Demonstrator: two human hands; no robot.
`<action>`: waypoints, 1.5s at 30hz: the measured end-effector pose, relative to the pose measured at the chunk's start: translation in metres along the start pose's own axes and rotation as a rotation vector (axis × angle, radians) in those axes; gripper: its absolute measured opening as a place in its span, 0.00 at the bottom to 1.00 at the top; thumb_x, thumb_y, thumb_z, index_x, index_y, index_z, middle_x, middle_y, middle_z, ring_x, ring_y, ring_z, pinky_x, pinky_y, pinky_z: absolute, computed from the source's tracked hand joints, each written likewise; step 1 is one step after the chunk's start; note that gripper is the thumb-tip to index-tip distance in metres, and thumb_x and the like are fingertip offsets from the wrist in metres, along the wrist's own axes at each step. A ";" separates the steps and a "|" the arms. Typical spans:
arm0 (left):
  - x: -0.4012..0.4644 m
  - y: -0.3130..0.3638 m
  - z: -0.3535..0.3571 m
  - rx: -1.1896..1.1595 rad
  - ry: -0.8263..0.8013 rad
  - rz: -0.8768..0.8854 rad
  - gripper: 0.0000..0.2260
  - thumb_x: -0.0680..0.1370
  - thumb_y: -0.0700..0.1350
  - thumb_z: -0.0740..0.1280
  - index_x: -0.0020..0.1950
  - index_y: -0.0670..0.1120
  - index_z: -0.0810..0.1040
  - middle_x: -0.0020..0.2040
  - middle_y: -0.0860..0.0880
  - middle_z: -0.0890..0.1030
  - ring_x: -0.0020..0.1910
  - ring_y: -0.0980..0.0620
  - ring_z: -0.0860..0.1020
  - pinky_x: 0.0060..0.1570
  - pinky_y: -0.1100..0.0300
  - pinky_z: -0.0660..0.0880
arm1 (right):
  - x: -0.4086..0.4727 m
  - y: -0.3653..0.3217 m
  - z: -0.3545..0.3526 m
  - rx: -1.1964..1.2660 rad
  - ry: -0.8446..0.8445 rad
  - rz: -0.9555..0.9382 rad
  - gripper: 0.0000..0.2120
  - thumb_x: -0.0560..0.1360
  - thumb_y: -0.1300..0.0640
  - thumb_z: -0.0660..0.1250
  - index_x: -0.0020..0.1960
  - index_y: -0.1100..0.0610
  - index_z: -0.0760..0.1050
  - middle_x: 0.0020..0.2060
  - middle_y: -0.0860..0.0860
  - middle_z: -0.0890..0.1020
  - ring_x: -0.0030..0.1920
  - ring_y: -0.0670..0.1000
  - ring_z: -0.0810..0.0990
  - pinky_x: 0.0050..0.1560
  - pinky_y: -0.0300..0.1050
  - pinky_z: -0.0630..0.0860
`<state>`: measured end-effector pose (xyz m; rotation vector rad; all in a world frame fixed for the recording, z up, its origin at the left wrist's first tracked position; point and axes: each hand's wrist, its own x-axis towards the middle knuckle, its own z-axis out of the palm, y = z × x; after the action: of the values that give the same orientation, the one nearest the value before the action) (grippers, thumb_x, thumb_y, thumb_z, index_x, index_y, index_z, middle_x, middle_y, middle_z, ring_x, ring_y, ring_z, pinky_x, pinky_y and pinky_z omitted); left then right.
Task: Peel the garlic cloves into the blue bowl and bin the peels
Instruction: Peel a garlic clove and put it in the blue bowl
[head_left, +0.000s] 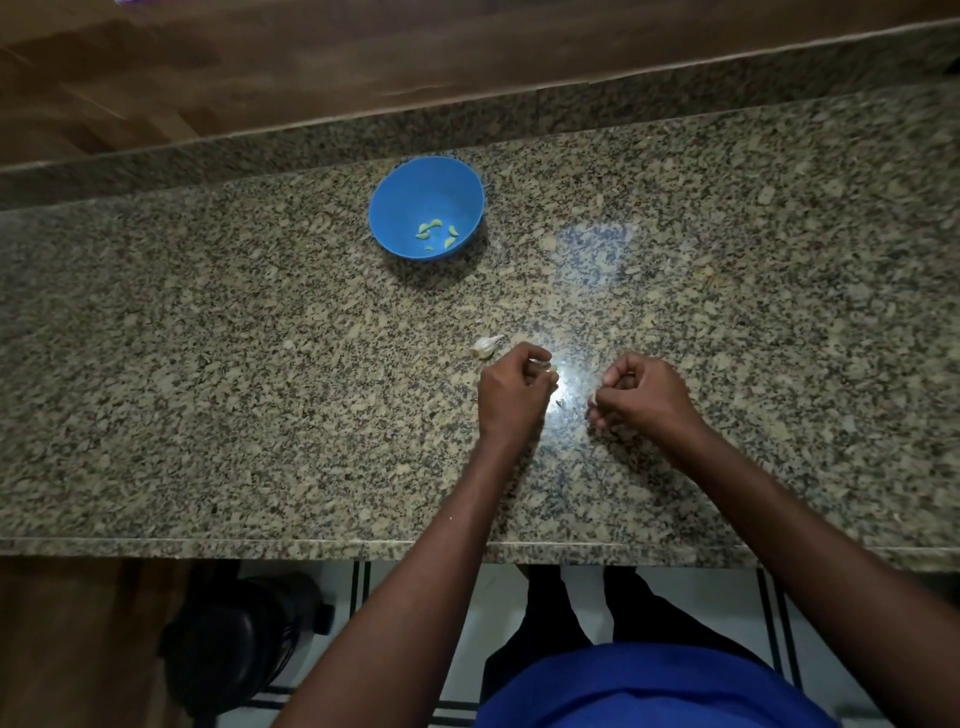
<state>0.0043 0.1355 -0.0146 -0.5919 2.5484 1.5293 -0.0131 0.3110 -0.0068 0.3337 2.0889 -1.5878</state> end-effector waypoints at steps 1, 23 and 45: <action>0.004 -0.001 0.003 0.072 0.008 0.024 0.07 0.77 0.41 0.75 0.54 0.47 0.82 0.42 0.52 0.83 0.40 0.56 0.82 0.35 0.64 0.78 | 0.001 0.001 -0.001 -0.008 0.011 -0.006 0.07 0.74 0.73 0.69 0.46 0.63 0.75 0.37 0.66 0.84 0.32 0.60 0.84 0.38 0.55 0.84; -0.049 -0.010 0.050 0.537 0.092 0.378 0.08 0.77 0.34 0.72 0.40 0.43 0.79 0.38 0.48 0.76 0.36 0.52 0.71 0.29 0.53 0.72 | -0.009 0.025 -0.008 0.039 0.116 0.028 0.04 0.72 0.67 0.77 0.42 0.62 0.83 0.36 0.58 0.86 0.38 0.57 0.88 0.46 0.55 0.85; -0.160 -0.069 -0.128 -1.151 0.329 -0.353 0.06 0.77 0.30 0.69 0.47 0.40 0.83 0.39 0.48 0.85 0.38 0.54 0.83 0.47 0.64 0.81 | -0.089 -0.001 0.152 0.133 -0.346 -0.052 0.10 0.76 0.62 0.75 0.46 0.71 0.80 0.32 0.60 0.81 0.30 0.54 0.79 0.34 0.44 0.79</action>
<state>0.1910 0.0391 0.0377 -1.3652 1.3027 2.7732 0.0975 0.1748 0.0098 0.0424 1.7476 -1.6826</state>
